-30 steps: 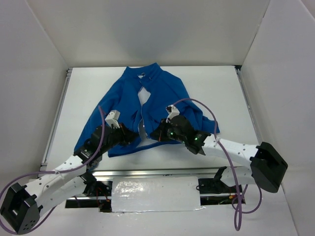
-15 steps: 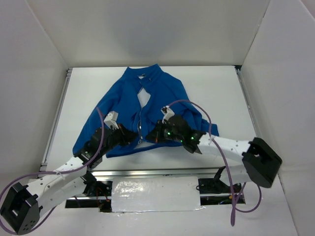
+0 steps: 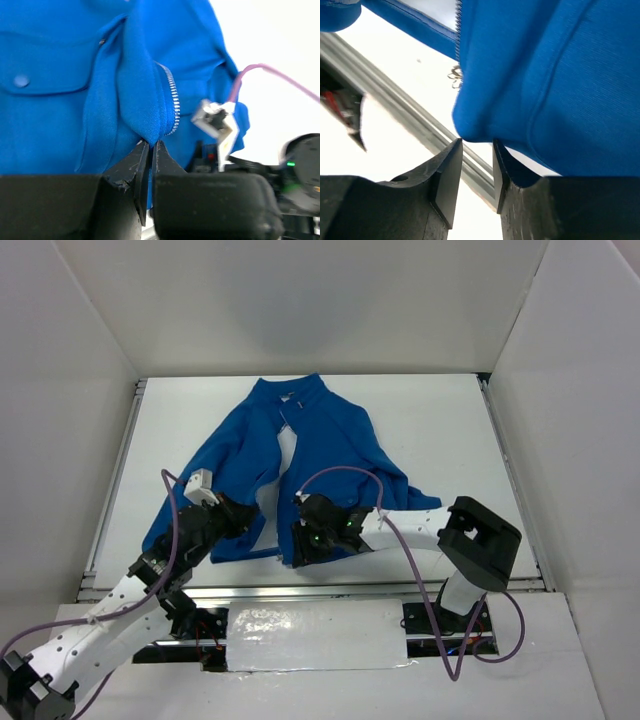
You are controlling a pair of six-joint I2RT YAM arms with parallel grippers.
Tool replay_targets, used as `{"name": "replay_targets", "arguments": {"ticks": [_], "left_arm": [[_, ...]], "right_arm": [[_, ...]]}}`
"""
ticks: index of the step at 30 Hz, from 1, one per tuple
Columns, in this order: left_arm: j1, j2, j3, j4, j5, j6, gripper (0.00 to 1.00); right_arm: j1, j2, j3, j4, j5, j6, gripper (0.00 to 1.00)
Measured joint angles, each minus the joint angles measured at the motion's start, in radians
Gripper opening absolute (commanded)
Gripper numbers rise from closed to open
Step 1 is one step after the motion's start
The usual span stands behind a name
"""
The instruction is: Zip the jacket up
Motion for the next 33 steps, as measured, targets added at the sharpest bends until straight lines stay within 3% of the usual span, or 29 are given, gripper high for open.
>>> {"name": "replay_targets", "arguments": {"ticks": [1,5,7,12,19,33], "left_arm": [[0.0,0.0,0.0,-0.015,-0.002,0.0,0.0],[0.0,-0.003,0.0,-0.071,-0.003,0.0,0.0],[0.0,-0.022,0.0,-0.092,-0.005,0.0,0.0],[0.0,-0.079,0.0,-0.124,-0.024,-0.004,0.0],[0.0,-0.099,0.0,-0.138,-0.035,-0.006,0.0],[0.0,-0.086,-0.003,-0.144,-0.035,-0.005,0.0]], "right_arm": [[0.007,0.0,0.008,-0.024,0.014,-0.011,0.44],[0.029,0.0,0.096,-0.146,0.093,-0.072,0.46],[0.049,0.001,0.165,-0.2,0.159,-0.1,0.58],[0.092,0.013,0.275,-0.27,0.276,-0.156,0.59],[0.106,0.139,0.377,-0.349,0.328,-0.171,0.56],[0.132,0.212,0.397,-0.416,0.336,-0.136,0.55]]}}
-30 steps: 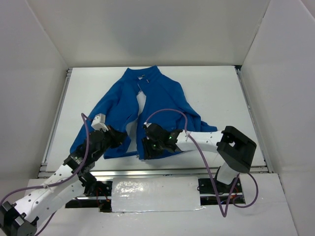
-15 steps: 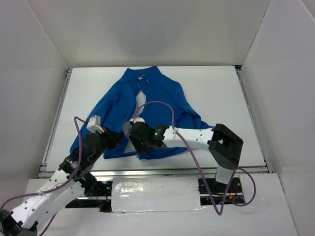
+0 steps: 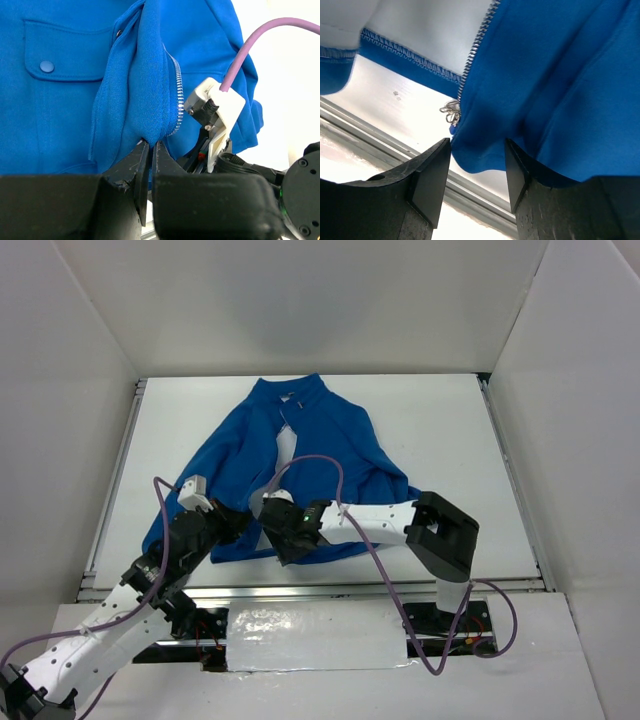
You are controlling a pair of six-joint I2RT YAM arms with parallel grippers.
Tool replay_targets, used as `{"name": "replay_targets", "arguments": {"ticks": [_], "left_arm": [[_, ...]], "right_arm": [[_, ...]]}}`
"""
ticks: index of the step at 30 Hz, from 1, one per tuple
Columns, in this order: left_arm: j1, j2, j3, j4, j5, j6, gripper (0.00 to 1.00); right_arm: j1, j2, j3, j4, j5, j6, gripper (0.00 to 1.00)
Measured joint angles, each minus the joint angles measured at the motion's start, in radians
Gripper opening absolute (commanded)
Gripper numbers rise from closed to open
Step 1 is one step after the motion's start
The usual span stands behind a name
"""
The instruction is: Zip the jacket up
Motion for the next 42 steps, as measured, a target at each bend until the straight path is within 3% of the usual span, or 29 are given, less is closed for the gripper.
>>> {"name": "replay_targets", "arguments": {"ticks": [5,11,13,15,18,25,29,34,37,42], "left_arm": [[0.0,0.0,-0.009,-0.001,0.0,0.0,0.0],[0.0,0.0,-0.01,-0.001,0.0,0.001,0.0],[0.0,0.0,-0.01,-0.001,0.0,0.001,0.0],[0.0,-0.001,-0.01,-0.002,0.0,0.001,0.0],[0.0,-0.006,-0.011,-0.004,0.001,0.001,0.0],[0.0,-0.008,-0.011,-0.004,0.006,0.003,0.0],[0.0,0.011,-0.011,0.003,0.013,0.004,0.0],[0.002,0.017,-0.033,0.072,0.05,0.008,0.0],[0.005,0.033,-0.055,0.164,0.103,0.015,0.0],[0.006,0.115,-0.06,0.357,0.215,0.029,0.0]], "right_arm": [[0.012,0.025,0.01,0.0,-0.003,0.014,0.51],[0.012,0.038,0.016,-0.003,0.002,0.021,0.36],[0.012,0.041,0.024,-0.006,0.008,0.023,0.24],[0.012,0.044,0.031,-0.006,0.013,0.023,0.05],[0.012,0.047,0.032,-0.006,0.013,0.037,0.0],[0.003,-0.02,-0.042,0.065,0.001,0.051,0.0],[-0.058,-0.241,-0.244,0.261,-0.11,0.044,0.0],[-0.232,-0.581,-0.603,0.757,-0.386,0.011,0.0],[-0.272,-0.579,-0.659,0.934,-0.546,-0.031,0.0],[-0.294,-0.495,-0.651,1.055,-0.691,-0.079,0.0]]}}
